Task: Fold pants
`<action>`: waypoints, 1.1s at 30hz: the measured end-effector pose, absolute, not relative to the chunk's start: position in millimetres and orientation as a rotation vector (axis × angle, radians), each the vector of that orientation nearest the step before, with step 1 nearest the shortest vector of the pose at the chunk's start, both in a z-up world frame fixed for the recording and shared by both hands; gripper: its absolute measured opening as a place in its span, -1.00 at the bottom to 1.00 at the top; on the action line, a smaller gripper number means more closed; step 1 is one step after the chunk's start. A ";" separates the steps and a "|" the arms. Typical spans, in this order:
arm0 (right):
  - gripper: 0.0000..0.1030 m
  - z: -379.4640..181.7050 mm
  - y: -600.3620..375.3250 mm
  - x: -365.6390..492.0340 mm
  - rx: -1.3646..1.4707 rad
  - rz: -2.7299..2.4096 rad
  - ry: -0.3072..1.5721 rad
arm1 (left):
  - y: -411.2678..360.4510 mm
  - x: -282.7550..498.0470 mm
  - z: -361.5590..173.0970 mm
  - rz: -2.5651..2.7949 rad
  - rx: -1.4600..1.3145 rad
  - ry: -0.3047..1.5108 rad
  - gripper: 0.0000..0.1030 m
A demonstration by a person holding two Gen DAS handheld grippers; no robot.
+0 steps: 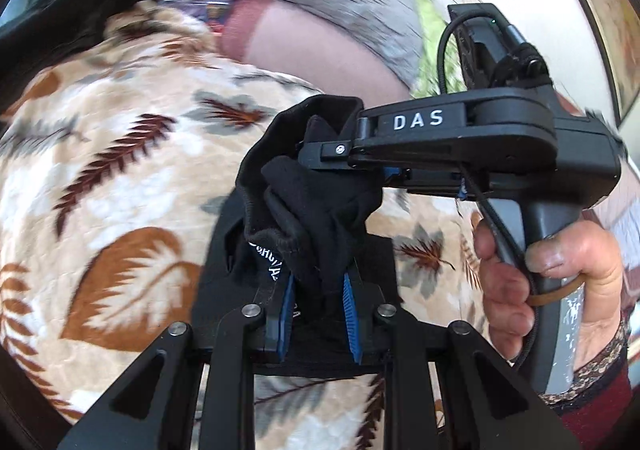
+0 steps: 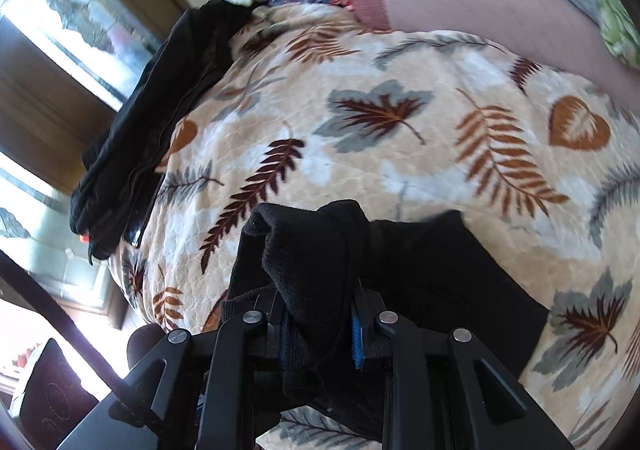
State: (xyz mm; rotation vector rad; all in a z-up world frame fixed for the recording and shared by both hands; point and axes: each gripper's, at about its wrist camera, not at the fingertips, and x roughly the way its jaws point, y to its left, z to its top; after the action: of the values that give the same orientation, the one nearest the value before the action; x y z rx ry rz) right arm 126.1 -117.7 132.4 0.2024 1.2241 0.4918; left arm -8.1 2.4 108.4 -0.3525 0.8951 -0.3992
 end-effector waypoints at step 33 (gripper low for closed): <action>0.10 88.8 -347.6 50.2 0.762 0.159 0.925 | -14.3 11.2 88.7 -0.454 -0.201 0.984 0.19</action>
State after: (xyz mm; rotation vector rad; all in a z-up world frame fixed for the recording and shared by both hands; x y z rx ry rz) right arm 50.2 -347.6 88.8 0.7621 0.9246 0.1593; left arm 11.2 -14.3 88.7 -0.2014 0.9840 -0.4537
